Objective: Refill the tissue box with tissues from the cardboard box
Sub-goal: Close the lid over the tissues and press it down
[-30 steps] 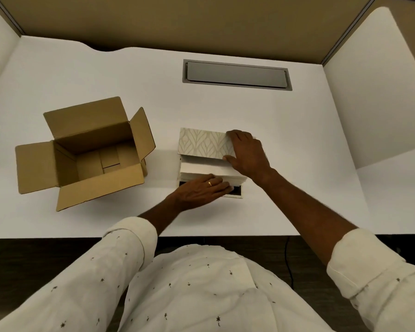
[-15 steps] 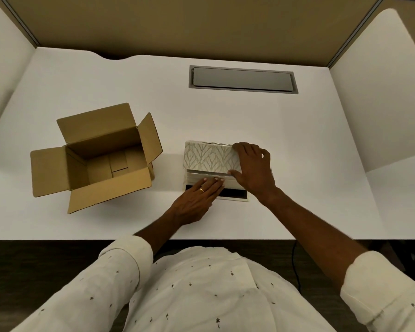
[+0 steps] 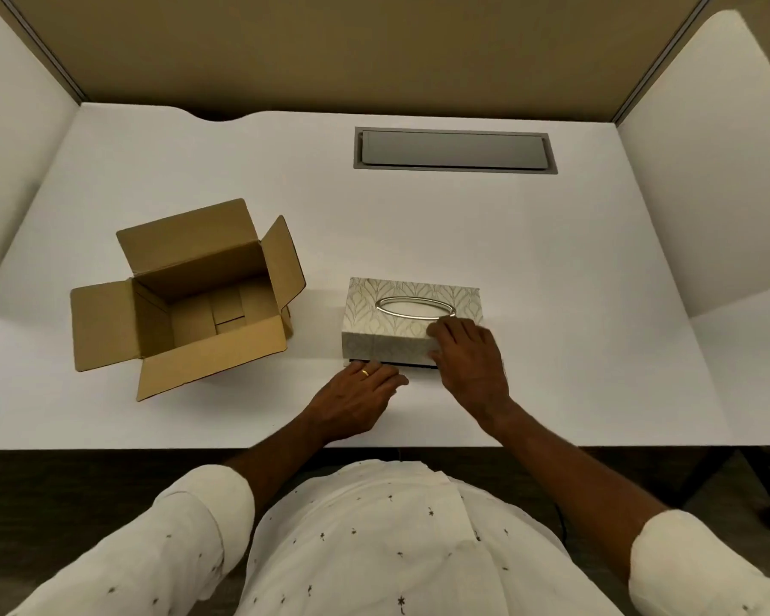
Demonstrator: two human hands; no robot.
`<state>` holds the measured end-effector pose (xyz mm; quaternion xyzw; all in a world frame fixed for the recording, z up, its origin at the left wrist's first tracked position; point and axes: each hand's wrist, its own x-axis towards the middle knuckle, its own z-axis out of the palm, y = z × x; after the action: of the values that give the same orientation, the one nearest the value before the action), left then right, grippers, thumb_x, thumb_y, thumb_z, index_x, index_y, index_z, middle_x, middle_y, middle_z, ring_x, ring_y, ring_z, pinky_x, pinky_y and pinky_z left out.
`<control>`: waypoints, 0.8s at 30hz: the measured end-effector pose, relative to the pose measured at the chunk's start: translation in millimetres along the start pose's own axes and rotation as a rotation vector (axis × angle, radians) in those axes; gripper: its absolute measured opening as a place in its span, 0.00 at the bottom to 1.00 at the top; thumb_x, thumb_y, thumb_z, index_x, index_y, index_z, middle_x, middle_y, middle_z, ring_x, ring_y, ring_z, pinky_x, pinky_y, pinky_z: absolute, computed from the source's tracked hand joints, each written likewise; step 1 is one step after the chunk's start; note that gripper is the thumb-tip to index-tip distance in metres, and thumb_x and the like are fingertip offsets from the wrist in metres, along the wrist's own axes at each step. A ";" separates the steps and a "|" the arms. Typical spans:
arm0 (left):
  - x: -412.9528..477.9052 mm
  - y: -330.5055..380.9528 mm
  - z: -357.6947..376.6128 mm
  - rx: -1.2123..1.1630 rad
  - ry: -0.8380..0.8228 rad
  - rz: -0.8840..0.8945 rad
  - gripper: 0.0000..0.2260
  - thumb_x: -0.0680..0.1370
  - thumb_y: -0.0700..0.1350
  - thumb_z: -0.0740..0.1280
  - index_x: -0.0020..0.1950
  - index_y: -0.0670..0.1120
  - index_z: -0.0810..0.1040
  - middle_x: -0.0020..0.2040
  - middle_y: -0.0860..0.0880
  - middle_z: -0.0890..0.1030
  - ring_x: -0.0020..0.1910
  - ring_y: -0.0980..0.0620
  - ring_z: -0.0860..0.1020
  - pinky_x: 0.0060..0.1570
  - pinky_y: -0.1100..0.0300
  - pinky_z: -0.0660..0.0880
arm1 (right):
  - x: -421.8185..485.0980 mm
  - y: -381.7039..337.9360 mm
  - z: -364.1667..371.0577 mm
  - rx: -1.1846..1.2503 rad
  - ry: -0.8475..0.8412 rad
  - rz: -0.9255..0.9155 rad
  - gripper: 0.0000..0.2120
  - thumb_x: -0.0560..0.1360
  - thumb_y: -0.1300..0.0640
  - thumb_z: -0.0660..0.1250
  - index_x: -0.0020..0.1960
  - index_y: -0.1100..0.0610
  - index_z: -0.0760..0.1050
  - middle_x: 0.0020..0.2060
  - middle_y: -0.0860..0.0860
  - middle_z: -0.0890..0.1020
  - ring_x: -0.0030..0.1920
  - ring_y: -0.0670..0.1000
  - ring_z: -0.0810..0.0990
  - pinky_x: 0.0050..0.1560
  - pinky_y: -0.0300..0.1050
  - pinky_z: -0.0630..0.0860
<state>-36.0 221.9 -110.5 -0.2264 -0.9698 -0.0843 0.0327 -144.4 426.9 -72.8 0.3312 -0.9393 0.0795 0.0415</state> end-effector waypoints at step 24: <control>-1.6 -4.0 -5.0 0.047 -0.143 -0.276 0.30 0.85 0.56 0.50 0.81 0.39 0.51 0.82 0.40 0.50 0.81 0.43 0.48 0.79 0.46 0.56 | -46.3 7.0 25.5 0.141 0.144 -0.064 0.27 0.69 0.75 0.72 0.67 0.62 0.78 0.65 0.58 0.80 0.67 0.57 0.79 0.64 0.52 0.78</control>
<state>-36.1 216.8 -106.3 -0.0957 -0.9933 -0.0486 -0.0432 -113.4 456.3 -104.8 0.3568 -0.9149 0.1674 0.0879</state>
